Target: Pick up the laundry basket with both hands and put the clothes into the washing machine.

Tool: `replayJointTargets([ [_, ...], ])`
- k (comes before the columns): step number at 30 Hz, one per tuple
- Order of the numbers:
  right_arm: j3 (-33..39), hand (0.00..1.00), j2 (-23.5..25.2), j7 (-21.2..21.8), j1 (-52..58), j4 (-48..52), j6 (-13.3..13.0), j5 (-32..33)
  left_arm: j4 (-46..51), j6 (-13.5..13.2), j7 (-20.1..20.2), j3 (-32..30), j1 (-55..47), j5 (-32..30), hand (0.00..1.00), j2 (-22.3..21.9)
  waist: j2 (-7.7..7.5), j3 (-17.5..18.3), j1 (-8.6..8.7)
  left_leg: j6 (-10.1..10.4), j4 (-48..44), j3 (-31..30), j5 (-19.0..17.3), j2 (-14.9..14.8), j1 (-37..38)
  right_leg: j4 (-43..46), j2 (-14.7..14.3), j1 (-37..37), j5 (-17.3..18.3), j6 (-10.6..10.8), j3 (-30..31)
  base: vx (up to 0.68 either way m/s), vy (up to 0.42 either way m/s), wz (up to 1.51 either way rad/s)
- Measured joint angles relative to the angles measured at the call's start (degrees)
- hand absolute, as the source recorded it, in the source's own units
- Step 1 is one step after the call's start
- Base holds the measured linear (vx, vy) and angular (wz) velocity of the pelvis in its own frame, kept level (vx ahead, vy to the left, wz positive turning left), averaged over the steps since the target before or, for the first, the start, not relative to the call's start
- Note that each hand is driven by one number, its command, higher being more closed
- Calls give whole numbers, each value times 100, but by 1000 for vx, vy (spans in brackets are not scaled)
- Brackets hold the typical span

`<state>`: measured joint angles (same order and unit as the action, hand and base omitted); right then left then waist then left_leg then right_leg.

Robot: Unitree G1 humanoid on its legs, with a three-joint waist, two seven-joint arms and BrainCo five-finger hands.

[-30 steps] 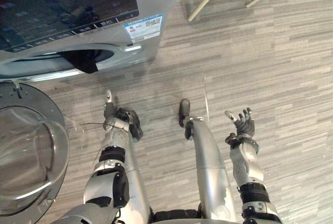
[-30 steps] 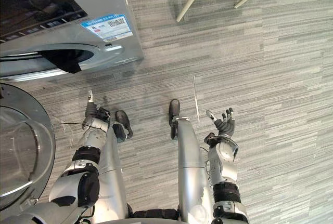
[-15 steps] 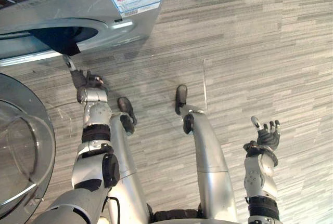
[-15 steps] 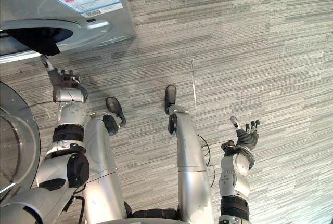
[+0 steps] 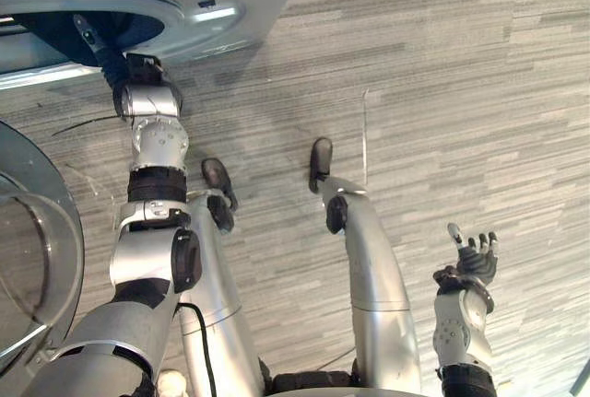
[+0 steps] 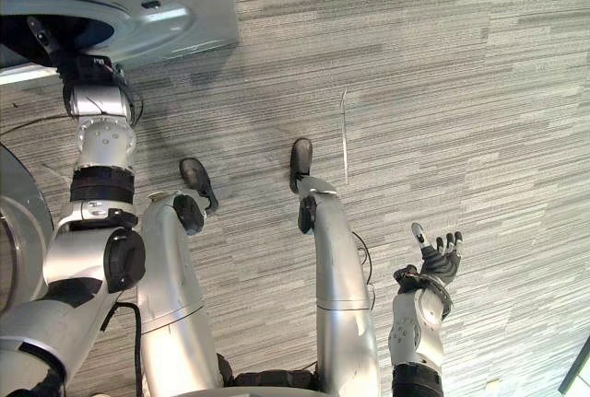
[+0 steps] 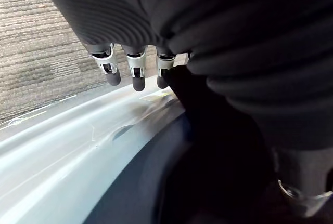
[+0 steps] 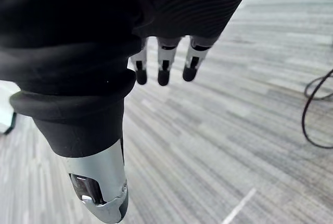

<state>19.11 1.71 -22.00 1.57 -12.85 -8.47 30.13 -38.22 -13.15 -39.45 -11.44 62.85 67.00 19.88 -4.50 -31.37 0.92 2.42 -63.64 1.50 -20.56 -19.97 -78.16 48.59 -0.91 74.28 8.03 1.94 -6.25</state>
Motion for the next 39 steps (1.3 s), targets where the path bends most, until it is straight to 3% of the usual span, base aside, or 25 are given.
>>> replayJointTargets([
  [4, 1, 0, -33, 102, 175, -134, -2, 87, -282, 43, -228, 440, 208, 12, 0, 158, -16, 7, -13, -3, -105, -2, -2, -3, -23, 60, -6, 14, -34, 24, 26, 0, 0, 0],
  [8, 1, 0, -182, 223, 411, -156, -3, 127, -278, 64, -337, 1287, 224, 294, 0, 177, -26, 13, -39, -52, -146, 139, -20, 3, 65, 60, -5, 13, -109, 92, 222, -27, 28, -4],
  [12, -3, 0, -193, 347, 547, -163, -2, 122, -89, -15, -505, 1549, 204, 450, 0, 168, -26, 13, -37, -90, -152, 265, -10, -6, 144, 30, -9, 9, -193, 78, 339, -46, 30, -9],
  [14, -22, 0, -194, 357, 547, -168, -2, 118, 307, -115, -547, 1464, -22, 602, 0, 208, -26, 13, -13, -102, -153, 310, -3, -11, 175, 23, -5, 5, -223, 88, 393, -52, 20, -8],
  [17, -217, 0, -178, 379, 546, -191, 38, 68, 2121, -225, -540, 1060, -1274, 611, 0, 227, -28, 12, 132, -160, -157, 368, 30, -10, 268, 50, -2, -53, -270, 138, 432, -16, 18, -5],
  [18, -217, 0, -175, 379, 546, -195, 44, 68, 2287, -237, -540, 1050, -1389, 597, 0, 226, -28, 12, 130, -161, -154, 376, 31, -10, 295, 62, -2, -70, -271, 139, 436, 0, 0, 0],
  [19, -218, 0, -161, 401, 544, -198, 84, 67, 2992, -258, -528, 987, -1851, 399, 0, 197, -28, 12, 134, -161, -123, 418, 31, -8, 433, 81, 5, -160, -270, 136, 441, 5, 1, 6],
  [20, -221, 0, -143, 462, 538, -183, 107, 60, 3805, -457, -161, 828, -2339, -385, 0, 124, -31, 12, 138, -156, -39, 477, 34, -7, 676, 59, 10, -348, -266, 130, 464, 1, -3, 9],
  [21, -221, 0, -144, 468, 533, -185, 108, 59, 4228, -568, -2, 708, -2442, -655, 0, 116, -31, 11, 133, -150, 8, 507, 49, -4, 783, 40, 17, -438, -261, 122, 474, -28, -17, 13],
  [22, -222, 0, -143, 477, 522, -188, 108, 53, 4797, -660, -45, 426, -2505, -974, 0, 76, -33, 14, 133, -140, 103, 546, 72, 16, 943, -28, 26, -560, -255, 114, 494, -75, -45, 14],
  [23, -265, 0, -143, 484, 499, -187, 104, 46, 4788, -739, -56, -235, -2850, -1399, 0, -104, -32, 15, 145, -109, 310, 605, 96, 29, 1212, -196, 31, -801, -239, 76, 512, -71, -42, 13],
  [25, -277, 0, -148, 485, 497, -208, 103, 7, 5010, -708, -68, -298, -3184, -1702, 0, -91, -32, 16, 130, -80, 518, 633, 137, 69, 1353, -366, 36, -924, -240, 74, 501, -57, -46, 14],
  [28, -319, 0, -147, 495, 477, -209, 69, -51, 5462, -391, -69, -564, -3881, -2553, 0, -236, -34, 17, 139, 1, 873, 660, 263, 111, 1625, -637, 80, -1184, -277, 19, 463, -8, -45, 9],
  [31, -317, 0, -132, 539, 417, -209, -7, -52, 6085, -334, 89, -762, -4657, -2862, 0, -610, -32, 18, 119, 16, 972, 720, 319, 107, 1884, -588, 76, -1335, -282, -38, 473, 113, -21, -3],
  [32, -316, 0, -98, 555, 357, -208, -11, -52, 6164, -342, 172, -784, -4884, -2979, 0, -890, -31, 18, 109, 18, 1023, 735, 319, 108, 1994, -586, 76, -1420, -259, -66, 460, 114, -18, 2],
  [35, -317, 0, -40, 573, 236, -202, -23, -58, 6181, -274, 345, -788, -5201, -3186, 0, -1160, -15, 27, 97, 27, 1161, 800, 316, 118, 2278, -595, 89, -1624, -160, -79, 477, 76, -30, 6],
  [39, -311, 0, 24, 562, 205, -227, -34, -104, 6168, -157, 380, -773, -5617, -4080, 0, -1605, 20, 44, 23, 78, 1281, 857, 291, 140, 2506, -586, 78, -1748, -52, -128, 504, 24, -43, 1],
])
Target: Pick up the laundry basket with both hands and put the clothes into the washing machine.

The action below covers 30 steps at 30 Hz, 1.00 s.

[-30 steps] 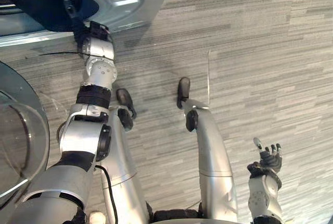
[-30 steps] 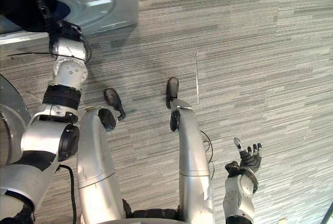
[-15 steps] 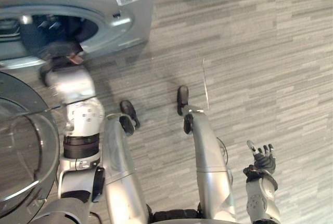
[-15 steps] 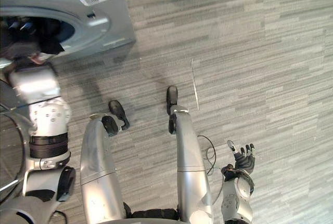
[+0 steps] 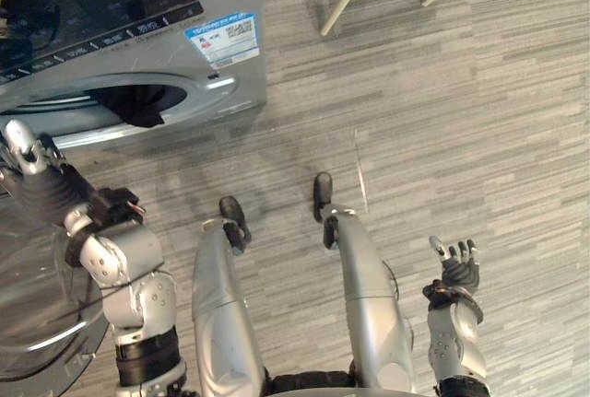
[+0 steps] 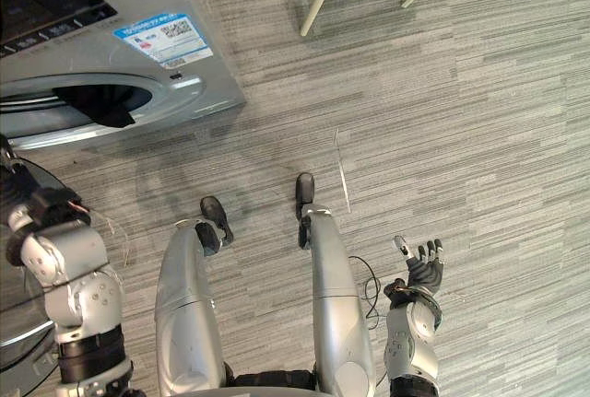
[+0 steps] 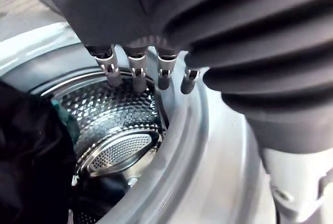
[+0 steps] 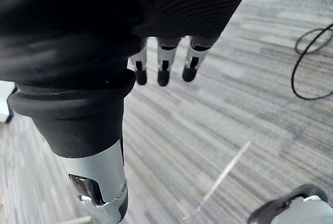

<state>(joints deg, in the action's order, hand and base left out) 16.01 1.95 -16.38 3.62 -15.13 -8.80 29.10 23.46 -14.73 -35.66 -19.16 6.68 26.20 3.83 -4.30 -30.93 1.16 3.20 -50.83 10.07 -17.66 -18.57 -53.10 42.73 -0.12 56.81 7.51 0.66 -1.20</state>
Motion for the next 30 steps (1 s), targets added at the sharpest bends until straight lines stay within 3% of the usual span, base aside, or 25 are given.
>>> replayJointTargets([
  [3, 27, 0, -5, -19, -38, -3, 0, -11, -700, 82, 256, 146, 39, -223, 0, -100, 157, 80, -64, -1, 57, -24, -1, -4, 76, -8, -17, -67, 25, -12, -26, 10, -42, 3],
  [6, 23, 0, -6, -24, -125, -45, 6, -38, -2143, 288, 462, 155, 386, -21, 0, -261, 296, 195, -66, 2, 58, -20, -5, -31, 88, -42, -52, -90, 28, -13, -21, 7, -5, -5],
  [9, 15, 0, -4, -107, -222, -204, 31, -40, -3488, 360, 714, 145, 935, 875, 0, -329, 296, 195, -54, 21, 42, -16, -27, -63, 81, -84, -92, -87, 1, -23, -4, 8, 11, -9],
  [11, -12, 0, 0, -219, -250, -331, 54, -43, -4333, 374, 854, 70, 1389, 1856, 0, -367, 296, 195, -45, 32, -3, 17, -33, -131, 64, -98, -130, -78, -12, -29, 4, 24, 13, -10],
  [17, -17, 0, 31, -307, -542, -667, 203, -39, -5386, 353, 954, -184, 1967, 3268, 0, -373, 296, 195, 1, 76, -97, 44, -106, -229, 27, -83, -209, -31, -14, -30, 27, 36, 20, -10],
  [30, -31, 0, -29, -476, -785, -954, 269, -20, -6467, 353, 1254, -802, 1973, 4449, 0, -446, 282, 187, -23, 47, -9, 262, -129, -240, 280, -103, -224, -131, -9, -9, 145, 8, 4, -3],
])
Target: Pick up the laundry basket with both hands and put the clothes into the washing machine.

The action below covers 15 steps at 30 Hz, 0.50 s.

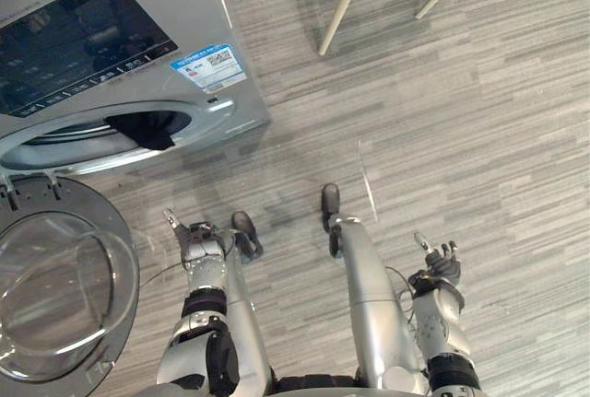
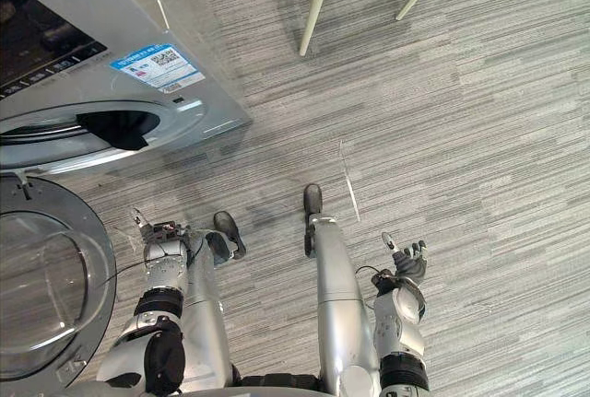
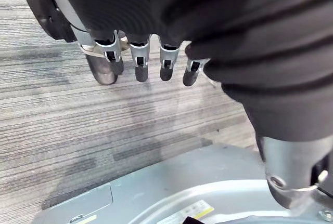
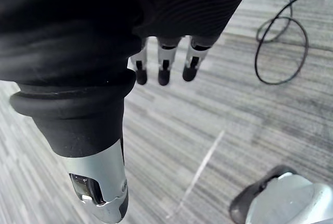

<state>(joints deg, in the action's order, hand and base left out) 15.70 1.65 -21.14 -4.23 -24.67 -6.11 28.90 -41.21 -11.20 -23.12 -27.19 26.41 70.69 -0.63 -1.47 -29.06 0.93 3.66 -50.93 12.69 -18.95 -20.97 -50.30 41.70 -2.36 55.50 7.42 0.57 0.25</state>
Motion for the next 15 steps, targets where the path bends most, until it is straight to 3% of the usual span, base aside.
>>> replayJointTargets([
  [5, -2, 0, -28, -1, -36, -37, 6, -3, 25, -133, 48, 8, 436, 427, 0, 72, -14, -10, -3, -1, -165, -191, -1, -24, -345, 34, -9, 178, -30, -11, -110, 14, 25, 5],
  [8, -42, 0, -27, -8, -39, -9, 31, -5, 486, -409, 27, 74, 790, 650, 0, 135, -158, -133, 3, 0, -366, -380, -32, -52, -656, 134, -6, 353, -29, -10, -219, 25, 37, 5],
  [15, -260, 0, -21, -8, -30, 316, 34, -16, 1123, -865, -70, 287, 1165, 981, 0, 418, -293, -237, -24, -57, -777, -776, -80, -18, -1256, 401, 59, 663, 10, 6, -502, -15, 30, 11],
])
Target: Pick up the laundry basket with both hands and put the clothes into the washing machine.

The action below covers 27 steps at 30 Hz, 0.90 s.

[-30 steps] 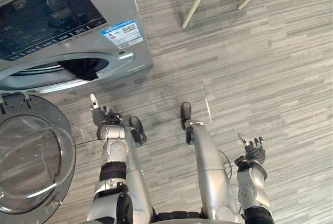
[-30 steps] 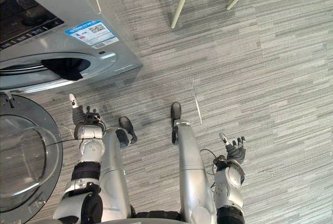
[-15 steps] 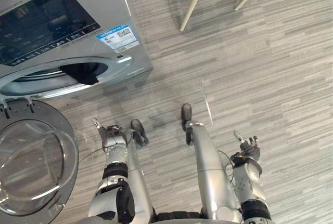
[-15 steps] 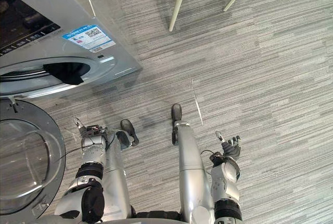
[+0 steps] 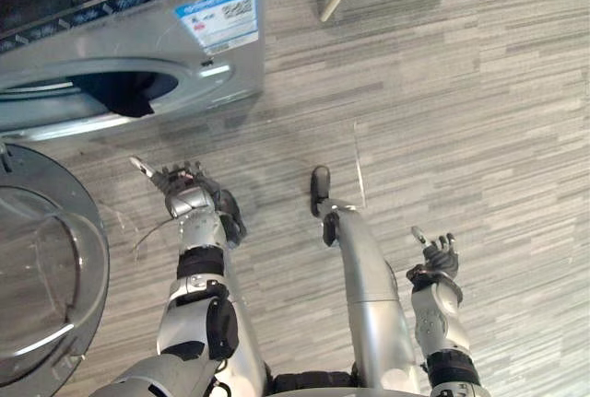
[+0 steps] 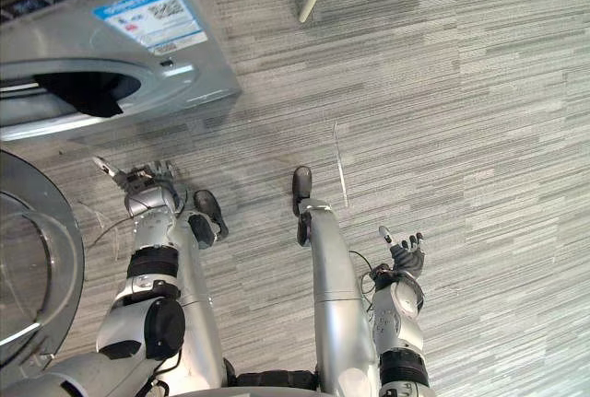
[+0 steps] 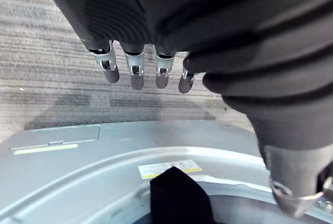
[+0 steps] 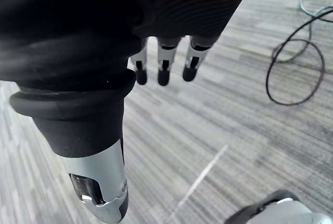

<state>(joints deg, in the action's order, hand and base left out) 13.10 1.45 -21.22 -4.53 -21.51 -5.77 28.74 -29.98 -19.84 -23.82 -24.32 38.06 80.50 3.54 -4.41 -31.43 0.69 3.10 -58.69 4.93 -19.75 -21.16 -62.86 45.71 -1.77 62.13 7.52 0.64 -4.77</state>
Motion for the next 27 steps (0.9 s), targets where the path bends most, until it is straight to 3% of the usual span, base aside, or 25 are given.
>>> replayJointTargets([
  [4, -67, 0, -7, 4, 1, 115, -14, 15, 275, -297, 0, 111, 164, 247, 0, 170, -28, -2, -3, -63, -249, -234, -34, 11, -444, 131, 46, 240, 19, 19, -177, -47, 12, 9],
  [8, -169, 0, -6, 8, 22, 169, -23, 19, 415, -471, -1, 198, 409, 497, 0, 354, -156, -14, -7, -64, -462, -485, -34, 23, -855, 244, 66, 487, 31, 40, -320, -24, 11, 4],
  [10, -242, 0, -5, 11, 22, 183, -27, 23, 558, -507, 2, 249, 460, 508, 0, 373, -247, -14, -4, -65, -550, -528, -36, 20, -980, 321, 68, 591, 33, 38, -334, 0, 0, 0],
  [19, -252, 0, -18, 23, 134, 456, -59, 62, 783, -628, -6, 1074, 1452, 636, 0, 816, -281, 6, 13, -101, -996, -963, -66, 83, -1671, 565, 81, 934, 66, 73, -640, -6, 7, 1],
  [27, -401, 0, -51, 34, 321, 496, -229, 229, 734, -769, -602, 1535, 1949, 353, 0, 1119, -295, 15, 88, -74, -1253, -1147, -73, 111, -2041, 644, 58, 1141, 36, 114, -743, -11, 37, -4],
])
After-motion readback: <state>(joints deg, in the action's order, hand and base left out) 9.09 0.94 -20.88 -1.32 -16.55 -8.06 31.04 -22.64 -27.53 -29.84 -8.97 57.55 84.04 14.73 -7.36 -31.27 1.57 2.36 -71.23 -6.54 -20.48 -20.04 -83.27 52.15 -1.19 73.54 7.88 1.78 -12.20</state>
